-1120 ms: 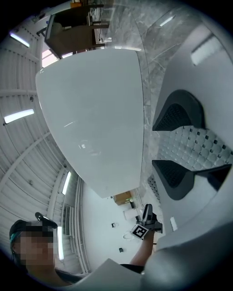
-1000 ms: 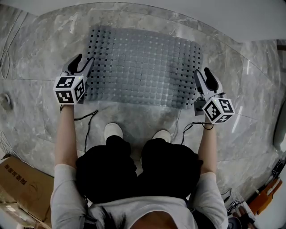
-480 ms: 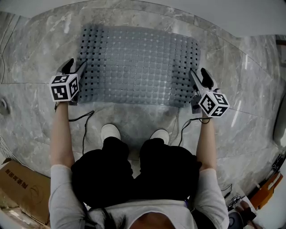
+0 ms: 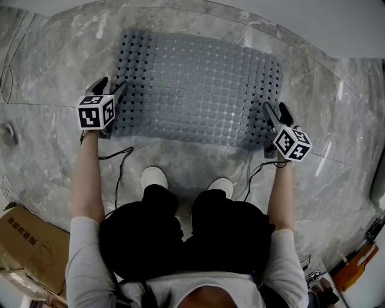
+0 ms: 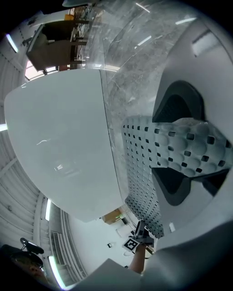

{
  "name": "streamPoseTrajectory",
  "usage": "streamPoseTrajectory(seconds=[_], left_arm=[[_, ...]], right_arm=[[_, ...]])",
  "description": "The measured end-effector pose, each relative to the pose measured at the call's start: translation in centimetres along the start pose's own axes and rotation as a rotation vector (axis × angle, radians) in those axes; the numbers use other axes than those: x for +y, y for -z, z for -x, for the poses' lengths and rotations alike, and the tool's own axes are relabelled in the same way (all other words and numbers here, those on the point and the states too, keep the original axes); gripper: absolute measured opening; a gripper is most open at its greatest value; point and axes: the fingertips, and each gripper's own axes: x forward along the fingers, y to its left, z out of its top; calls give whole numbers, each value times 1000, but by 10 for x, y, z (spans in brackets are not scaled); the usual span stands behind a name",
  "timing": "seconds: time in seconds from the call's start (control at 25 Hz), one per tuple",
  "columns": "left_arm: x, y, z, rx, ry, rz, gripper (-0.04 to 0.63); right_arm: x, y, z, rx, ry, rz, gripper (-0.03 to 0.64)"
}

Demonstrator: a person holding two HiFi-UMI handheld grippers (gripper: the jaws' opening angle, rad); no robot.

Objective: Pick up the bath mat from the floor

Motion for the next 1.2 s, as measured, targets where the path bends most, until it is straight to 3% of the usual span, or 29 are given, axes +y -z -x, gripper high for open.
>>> streamPoseTrajectory(seconds=[0.44,0.52,0.76,0.96,1.2], left_arm=[[1,9,-11,30,44,70,291],[-3,9,-13,38,59,80,253],[-6,9,-12,38,11,29,218],[-14,5,-8,59,12,56,134],[-27,1,-5,90,-59,-46,68]], right_arm=[[-3,32,-16,91,7,2,304],[-1,32,-17,90,9,-9,296],[7,32,-20,115,17,-10,219],[18,26,-18,80,13,1,137],[32,20,-15,91,-1,5,46]])
